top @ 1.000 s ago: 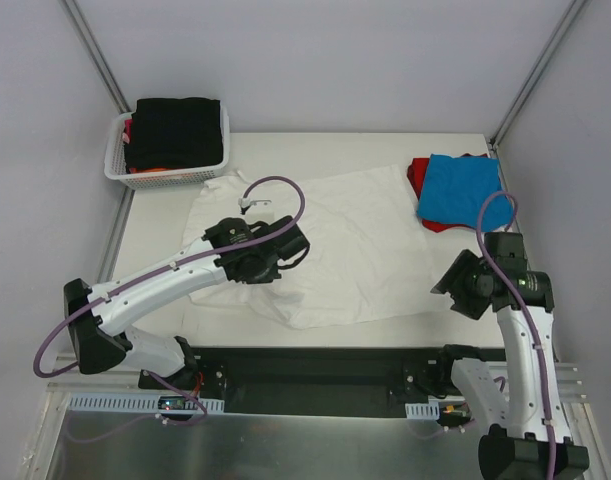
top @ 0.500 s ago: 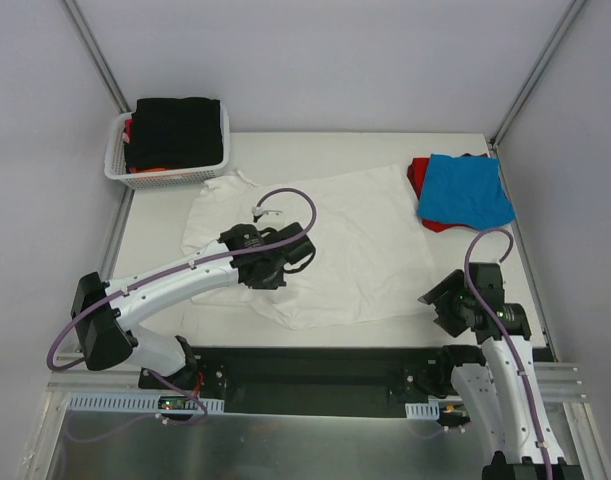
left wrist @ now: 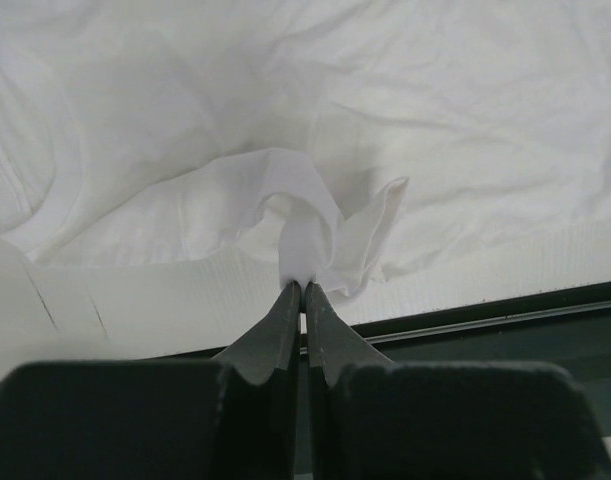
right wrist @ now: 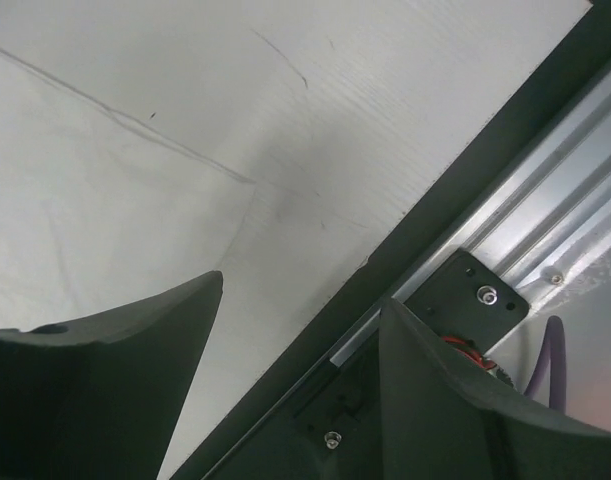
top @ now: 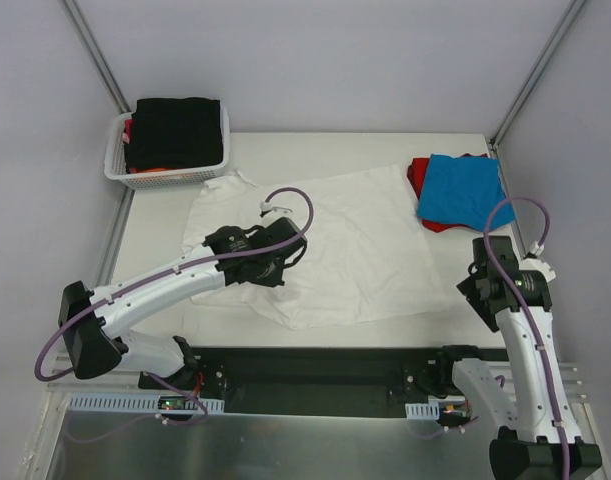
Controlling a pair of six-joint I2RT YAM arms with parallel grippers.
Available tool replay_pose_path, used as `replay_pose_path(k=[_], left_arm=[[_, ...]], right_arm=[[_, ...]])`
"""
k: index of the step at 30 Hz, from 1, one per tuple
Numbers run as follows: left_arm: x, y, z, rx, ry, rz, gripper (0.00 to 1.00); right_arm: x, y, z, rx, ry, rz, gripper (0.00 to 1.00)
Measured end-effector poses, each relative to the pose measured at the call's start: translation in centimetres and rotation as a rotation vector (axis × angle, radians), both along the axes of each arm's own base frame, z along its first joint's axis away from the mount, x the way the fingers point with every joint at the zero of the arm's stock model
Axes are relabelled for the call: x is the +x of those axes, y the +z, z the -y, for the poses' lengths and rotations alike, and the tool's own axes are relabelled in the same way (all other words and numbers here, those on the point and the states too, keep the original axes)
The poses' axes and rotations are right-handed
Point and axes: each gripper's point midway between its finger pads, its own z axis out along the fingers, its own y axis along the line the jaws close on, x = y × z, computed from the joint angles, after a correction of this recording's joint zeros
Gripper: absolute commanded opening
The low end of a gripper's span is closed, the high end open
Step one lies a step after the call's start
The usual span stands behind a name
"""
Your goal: Fold and stack the t-shirts
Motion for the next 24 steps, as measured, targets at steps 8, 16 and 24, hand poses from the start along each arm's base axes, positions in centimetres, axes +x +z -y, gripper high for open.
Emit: replay_pose_path(k=[8,16,24], left_arm=[[0.1,1.4,-0.2,-0.038,-0.079,0.024,0.0],[0.6,1.4,-0.9,-0.036,-0.089,0.014,0.0],[-0.1,-0.4,-1.6,-0.028,-0.086,-0.037,0.0]], right_arm=[[-0.9,-2.9,0.7,-0.038,-0.01,-0.049,0.68],[-1.2,-6.8,0.1,-0.01,0.008,-0.122,0.68],[1.8,-8.9,-0.5,0.011,0.036,-0.157,0.66]])
